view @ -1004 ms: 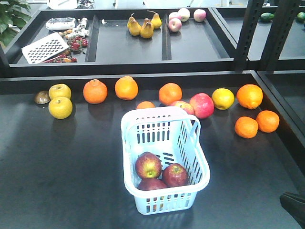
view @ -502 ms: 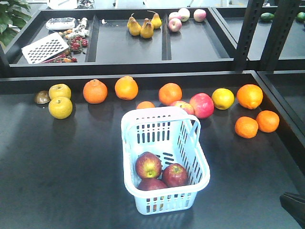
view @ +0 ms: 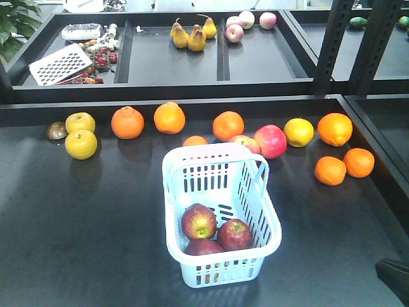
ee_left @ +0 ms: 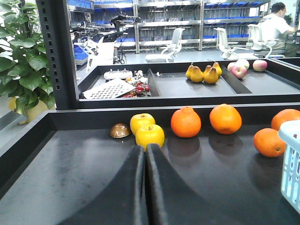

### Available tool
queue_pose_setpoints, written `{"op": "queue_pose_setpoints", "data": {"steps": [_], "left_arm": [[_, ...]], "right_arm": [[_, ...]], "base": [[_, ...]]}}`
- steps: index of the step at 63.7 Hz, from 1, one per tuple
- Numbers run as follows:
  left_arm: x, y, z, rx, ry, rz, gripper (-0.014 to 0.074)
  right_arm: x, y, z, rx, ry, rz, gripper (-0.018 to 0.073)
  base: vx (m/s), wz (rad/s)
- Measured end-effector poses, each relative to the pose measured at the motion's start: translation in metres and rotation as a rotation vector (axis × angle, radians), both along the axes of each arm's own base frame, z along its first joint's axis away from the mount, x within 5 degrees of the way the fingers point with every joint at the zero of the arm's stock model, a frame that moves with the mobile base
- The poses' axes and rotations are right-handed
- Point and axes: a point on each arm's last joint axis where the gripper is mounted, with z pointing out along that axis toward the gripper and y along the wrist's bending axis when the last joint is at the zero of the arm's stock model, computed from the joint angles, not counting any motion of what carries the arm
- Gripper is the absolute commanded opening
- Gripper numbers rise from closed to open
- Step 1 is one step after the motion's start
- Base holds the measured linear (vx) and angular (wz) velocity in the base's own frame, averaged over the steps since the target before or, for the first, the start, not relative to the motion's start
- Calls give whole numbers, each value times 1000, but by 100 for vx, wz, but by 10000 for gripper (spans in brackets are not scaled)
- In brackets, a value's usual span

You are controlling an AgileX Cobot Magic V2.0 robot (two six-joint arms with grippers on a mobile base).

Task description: Pick three apples into basket with both arms

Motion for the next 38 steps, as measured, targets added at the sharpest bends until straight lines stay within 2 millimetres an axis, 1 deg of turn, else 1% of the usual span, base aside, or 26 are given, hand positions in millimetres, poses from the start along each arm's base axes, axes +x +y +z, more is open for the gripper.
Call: {"op": "queue_pose_setpoints", "data": {"steps": [7,14,29,33,38], "left_arm": [[0,0,0,0,0,0,-6],[0,0,0,0,0,0,-6],[0,0,0,0,0,0,-6],[0,0,0,0,0,0,-6],[0,0,0,0,0,0,-6]], "right_arm": [[0,0,0,6,1,-3,-4],[1,1,2,48,-6,-24,-4],[5,-11,4,100,-47,-174,-4],[4,-13,-1,110,-86,-187,-4],[1,-14,-16,127,-152,-184,-4]], "base": [[0,0],[0,0],[0,0],[0,0],[0,0]]}}
